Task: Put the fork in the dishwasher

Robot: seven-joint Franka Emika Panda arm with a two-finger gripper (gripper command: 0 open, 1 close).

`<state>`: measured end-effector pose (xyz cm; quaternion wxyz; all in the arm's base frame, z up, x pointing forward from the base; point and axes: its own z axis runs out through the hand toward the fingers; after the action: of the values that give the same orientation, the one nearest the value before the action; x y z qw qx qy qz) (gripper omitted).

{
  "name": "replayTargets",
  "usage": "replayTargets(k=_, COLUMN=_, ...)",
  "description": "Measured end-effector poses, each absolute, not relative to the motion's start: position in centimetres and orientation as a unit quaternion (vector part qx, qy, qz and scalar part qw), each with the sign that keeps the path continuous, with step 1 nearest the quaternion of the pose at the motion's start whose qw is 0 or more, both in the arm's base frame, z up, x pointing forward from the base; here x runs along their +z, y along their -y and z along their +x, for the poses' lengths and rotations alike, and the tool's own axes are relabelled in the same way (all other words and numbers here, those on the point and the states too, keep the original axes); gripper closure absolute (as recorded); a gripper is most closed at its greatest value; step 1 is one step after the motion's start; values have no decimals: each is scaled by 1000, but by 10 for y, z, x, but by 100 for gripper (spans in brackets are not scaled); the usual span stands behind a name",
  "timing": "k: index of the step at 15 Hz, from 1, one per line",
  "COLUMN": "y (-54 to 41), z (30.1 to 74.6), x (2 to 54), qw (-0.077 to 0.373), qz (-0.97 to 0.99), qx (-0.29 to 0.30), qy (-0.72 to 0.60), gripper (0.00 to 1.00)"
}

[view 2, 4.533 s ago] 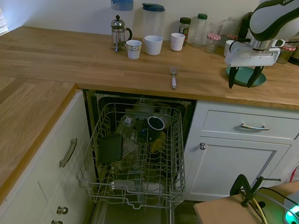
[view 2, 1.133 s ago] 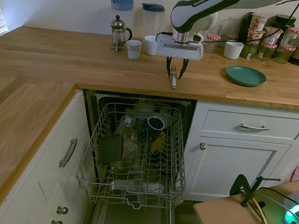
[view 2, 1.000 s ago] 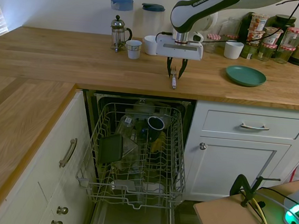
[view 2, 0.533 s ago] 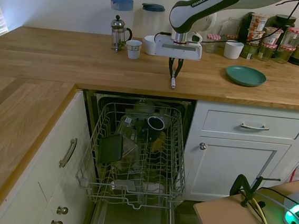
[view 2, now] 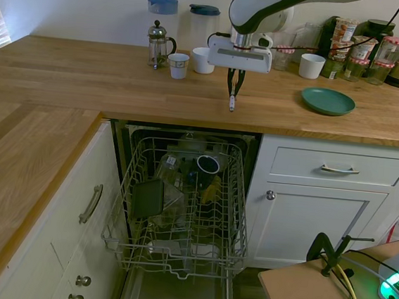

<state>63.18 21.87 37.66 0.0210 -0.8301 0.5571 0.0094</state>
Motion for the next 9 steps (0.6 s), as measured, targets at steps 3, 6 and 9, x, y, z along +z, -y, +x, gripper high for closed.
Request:
replayTargets(k=3, y=-232, z=601, x=403, qw=21, qz=-834, qx=12, qy=-552, gripper=100)
replayTargets(k=6, y=-269, z=553, x=418, qw=24, qz=-835, qx=9, qy=-549, gripper=100)
replayTargets(k=9, y=-295, z=506, x=427, qw=29, qz=-838, qx=3, qy=-545, gripper=100)
